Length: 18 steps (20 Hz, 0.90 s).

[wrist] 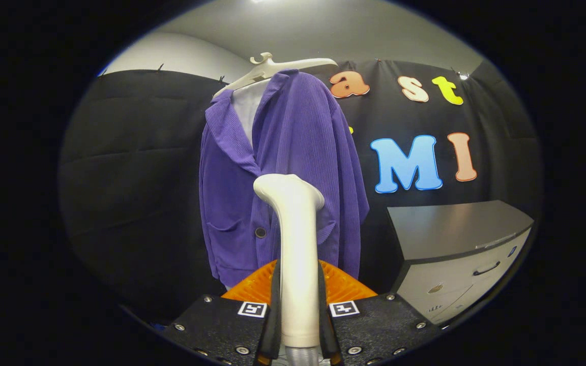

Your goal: Iron the clothes twice with a garment steamer, once on the left side and once on the right side.

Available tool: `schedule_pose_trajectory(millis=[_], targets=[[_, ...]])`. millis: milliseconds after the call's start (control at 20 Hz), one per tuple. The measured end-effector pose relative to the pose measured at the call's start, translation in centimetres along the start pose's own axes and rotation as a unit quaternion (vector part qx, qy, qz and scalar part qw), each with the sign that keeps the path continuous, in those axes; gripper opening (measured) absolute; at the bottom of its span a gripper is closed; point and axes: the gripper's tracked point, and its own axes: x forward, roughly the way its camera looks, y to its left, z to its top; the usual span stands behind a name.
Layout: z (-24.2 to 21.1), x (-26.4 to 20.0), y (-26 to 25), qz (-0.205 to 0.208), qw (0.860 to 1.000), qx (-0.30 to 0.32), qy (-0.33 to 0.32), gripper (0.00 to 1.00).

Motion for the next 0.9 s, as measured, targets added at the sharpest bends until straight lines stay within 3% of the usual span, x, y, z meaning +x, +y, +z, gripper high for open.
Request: schedule_pose_trajectory(millis=[900], targets=[[-17.3,-1.6,-2.8,-0.028,0.991,0.0,0.133,0.3]])
